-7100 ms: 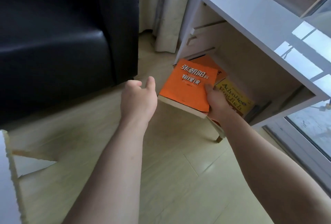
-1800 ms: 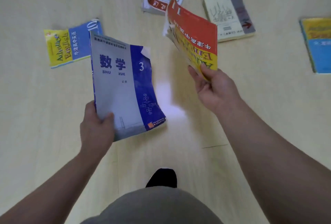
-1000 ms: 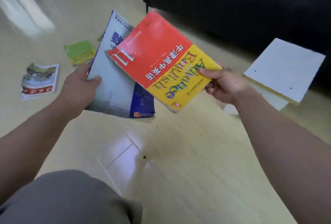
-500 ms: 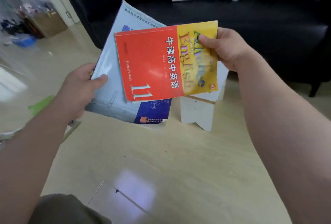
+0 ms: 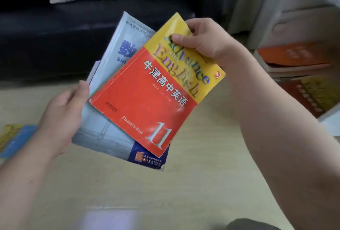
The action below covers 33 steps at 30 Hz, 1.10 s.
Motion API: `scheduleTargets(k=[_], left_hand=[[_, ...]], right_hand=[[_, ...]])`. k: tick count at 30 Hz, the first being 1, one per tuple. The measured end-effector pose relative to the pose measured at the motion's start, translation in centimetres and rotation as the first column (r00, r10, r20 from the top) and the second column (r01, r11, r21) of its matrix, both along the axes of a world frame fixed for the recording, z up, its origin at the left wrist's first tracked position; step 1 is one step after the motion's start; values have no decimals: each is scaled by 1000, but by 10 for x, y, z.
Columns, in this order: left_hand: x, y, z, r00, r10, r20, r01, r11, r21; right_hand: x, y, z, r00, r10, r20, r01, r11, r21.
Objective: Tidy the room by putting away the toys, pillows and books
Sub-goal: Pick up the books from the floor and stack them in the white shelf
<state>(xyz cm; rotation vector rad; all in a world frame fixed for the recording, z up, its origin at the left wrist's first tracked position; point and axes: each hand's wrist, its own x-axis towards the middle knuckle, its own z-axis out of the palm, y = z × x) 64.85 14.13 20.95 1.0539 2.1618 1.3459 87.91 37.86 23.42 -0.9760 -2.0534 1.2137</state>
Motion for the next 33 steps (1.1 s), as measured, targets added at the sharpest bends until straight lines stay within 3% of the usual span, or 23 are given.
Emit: scheduleTargets(k=[6,12,14,16,18,19,21,23,25,28,31,33], left_hand=[[80,81,-28,894,-444,-64,416,874,-251],[139,144,-48,768,-594,-240,471,777,-417],[154,166,-51,727,-622,-290,478,762,-437],[168,189,-54,692,-643,-328,496,753,-433],[184,212,-61,696,-643,-321,532,761,-371],[192,222,-64,711,-635,-302,548,769,-328],[210,239,-75,738,-640,-214,596,767,-238],[223,255,-82,751,-657,-72,645,752,-134],[235,274,-86,721,-692,45,693,716,-89],[261,306,-90,671,-728,142,741,667,-82],[295,329,-102,632,-763,135,775,625,-96],[314,340,-110,635,-760,141,772,627,-100]], right_hand=[[87,9,-47,975,-197,98,197,980,9],[137,32,-95,889,-451,84,449,893,36],[149,40,-119,786,-617,43,615,787,47],[158,39,-141,588,-807,51,807,590,40],[166,27,-160,407,-908,103,913,398,-94],[168,16,-169,379,-916,131,917,353,-186],[169,-12,-190,417,-905,82,839,349,-416],[173,-30,-196,429,-903,-30,640,327,-695],[186,-36,-198,383,-913,-141,406,304,-862],[209,-45,-196,313,-913,-260,315,358,-879],[215,-52,-208,302,-914,-270,470,390,-792],[217,-45,-216,211,-939,-271,590,344,-731]])
